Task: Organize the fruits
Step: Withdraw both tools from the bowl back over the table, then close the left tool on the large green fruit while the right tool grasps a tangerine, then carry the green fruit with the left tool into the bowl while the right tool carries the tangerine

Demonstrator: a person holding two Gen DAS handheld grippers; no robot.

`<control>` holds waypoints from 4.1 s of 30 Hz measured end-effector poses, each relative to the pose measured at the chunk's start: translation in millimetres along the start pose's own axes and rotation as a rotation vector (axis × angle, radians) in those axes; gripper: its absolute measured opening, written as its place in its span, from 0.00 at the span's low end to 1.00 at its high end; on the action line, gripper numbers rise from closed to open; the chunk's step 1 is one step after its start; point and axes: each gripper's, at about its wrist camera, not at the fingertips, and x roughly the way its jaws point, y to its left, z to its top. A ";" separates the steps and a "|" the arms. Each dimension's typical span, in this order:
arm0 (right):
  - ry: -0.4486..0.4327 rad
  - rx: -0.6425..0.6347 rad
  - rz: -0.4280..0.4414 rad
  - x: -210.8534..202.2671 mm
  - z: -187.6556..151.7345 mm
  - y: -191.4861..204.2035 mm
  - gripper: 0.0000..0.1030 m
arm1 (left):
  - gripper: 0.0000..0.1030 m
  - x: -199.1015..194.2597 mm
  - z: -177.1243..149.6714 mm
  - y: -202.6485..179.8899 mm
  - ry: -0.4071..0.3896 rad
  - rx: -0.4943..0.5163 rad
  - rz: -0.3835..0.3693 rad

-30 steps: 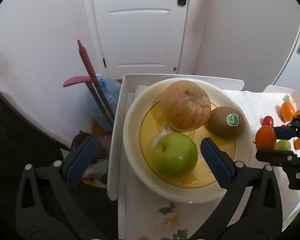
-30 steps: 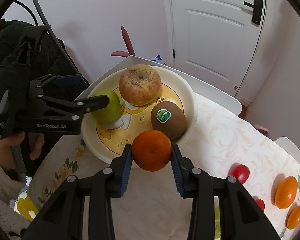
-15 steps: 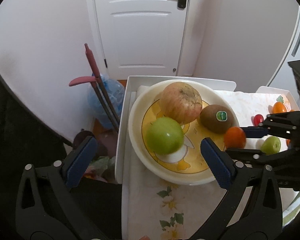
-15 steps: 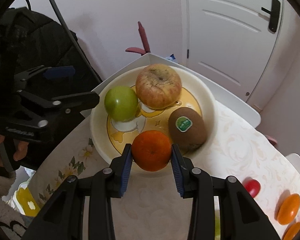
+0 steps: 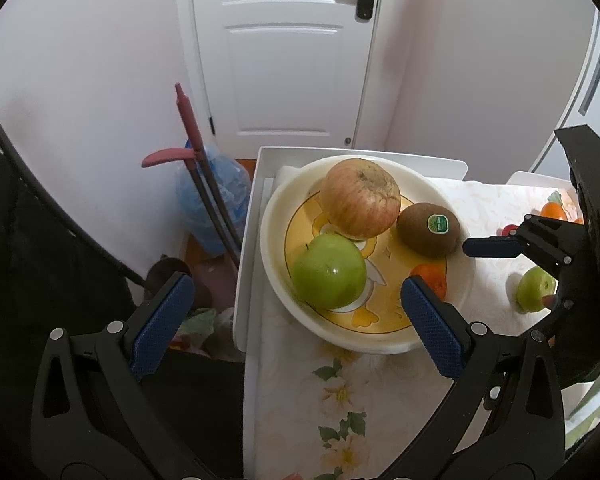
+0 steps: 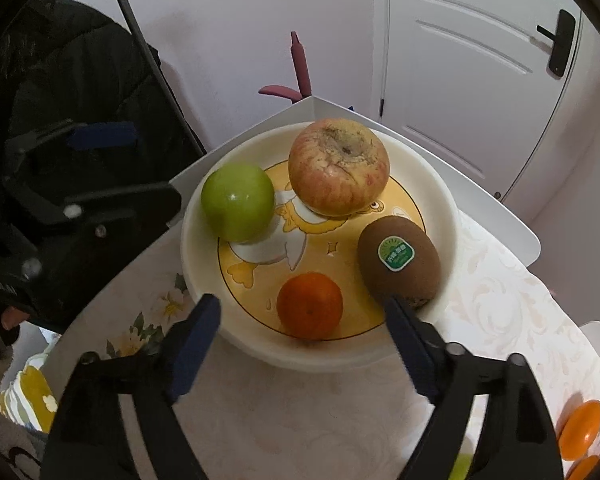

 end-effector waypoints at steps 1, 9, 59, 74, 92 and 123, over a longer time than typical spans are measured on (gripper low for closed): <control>0.001 -0.002 -0.001 2.1 0.2 1.3 0.84 | 1.00 -1.3 0.1 -0.1 -0.002 0.001 0.000; 0.004 0.012 0.000 -4.2 -3.2 5.7 1.00 | 1.00 -13.0 1.7 -3.8 -0.015 0.010 0.003; -0.099 0.331 -0.230 -202.0 -221.4 -159.9 1.00 | 1.00 -3.7 -50.1 -255.7 -0.048 0.117 -0.028; -0.072 0.326 -0.150 -159.9 -237.1 -173.8 0.98 | 0.78 44.8 -61.8 -271.8 0.010 0.127 -0.003; -0.027 0.284 -0.110 -137.5 -236.9 -176.7 0.62 | 0.57 51.7 -65.8 -272.6 0.030 0.119 0.011; -0.076 0.217 -0.105 -151.0 -215.8 -163.1 0.33 | 0.57 9.1 -73.9 -253.9 0.012 0.054 0.057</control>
